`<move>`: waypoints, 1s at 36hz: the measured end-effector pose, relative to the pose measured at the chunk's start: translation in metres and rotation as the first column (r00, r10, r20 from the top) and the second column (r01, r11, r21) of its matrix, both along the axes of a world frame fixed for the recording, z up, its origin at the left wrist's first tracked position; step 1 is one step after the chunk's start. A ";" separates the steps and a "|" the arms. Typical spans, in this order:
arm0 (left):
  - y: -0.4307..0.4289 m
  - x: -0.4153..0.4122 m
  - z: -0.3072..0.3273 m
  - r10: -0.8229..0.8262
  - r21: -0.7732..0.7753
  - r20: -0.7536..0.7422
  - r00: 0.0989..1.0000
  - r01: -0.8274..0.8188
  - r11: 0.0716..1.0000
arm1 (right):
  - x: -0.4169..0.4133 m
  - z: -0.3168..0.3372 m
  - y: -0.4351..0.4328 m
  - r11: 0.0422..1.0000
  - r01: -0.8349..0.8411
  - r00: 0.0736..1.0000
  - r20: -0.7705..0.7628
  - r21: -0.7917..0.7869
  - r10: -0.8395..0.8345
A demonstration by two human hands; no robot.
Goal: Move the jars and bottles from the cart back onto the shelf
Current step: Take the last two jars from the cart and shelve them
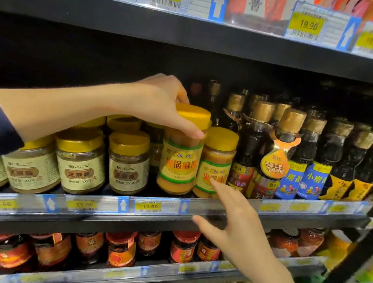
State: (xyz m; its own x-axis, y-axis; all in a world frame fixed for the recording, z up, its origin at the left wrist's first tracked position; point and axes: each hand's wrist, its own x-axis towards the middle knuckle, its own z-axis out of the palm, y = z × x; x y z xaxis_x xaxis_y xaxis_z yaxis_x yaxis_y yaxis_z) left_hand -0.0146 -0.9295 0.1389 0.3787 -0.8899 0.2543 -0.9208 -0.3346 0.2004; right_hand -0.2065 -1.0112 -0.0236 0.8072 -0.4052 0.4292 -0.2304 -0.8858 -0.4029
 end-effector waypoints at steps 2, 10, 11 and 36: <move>-0.003 0.005 -0.006 0.000 0.012 -0.010 1.000 0.000 1.000 | -0.003 -0.014 -0.002 0.987 0.064 0.997 -0.029 -0.148 -0.069; -0.014 0.013 -0.026 -0.007 0.066 0.010 1.000 0.007 0.998 | -0.004 -0.043 -0.012 0.888 0.167 0.979 -0.035 -0.428 -0.201; -0.016 0.014 -0.027 -0.007 0.075 0.020 1.000 0.006 0.997 | -0.004 -0.044 -0.012 0.886 0.166 0.979 -0.037 -0.433 -0.201; -0.020 0.026 -0.031 0.001 0.263 0.187 0.982 -0.051 0.963 | 0.003 -0.053 -0.012 0.935 0.141 0.989 0.081 -0.326 -0.121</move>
State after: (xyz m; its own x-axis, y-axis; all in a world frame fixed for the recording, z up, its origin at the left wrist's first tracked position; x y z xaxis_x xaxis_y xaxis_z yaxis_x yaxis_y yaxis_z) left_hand 0.0116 -0.9494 0.1076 0.3714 -0.9253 0.0771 -0.9237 -0.3766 -0.0702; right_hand -0.2040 -1.0236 -0.0764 0.7259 -0.3334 0.6017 -0.3385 -0.9346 -0.1095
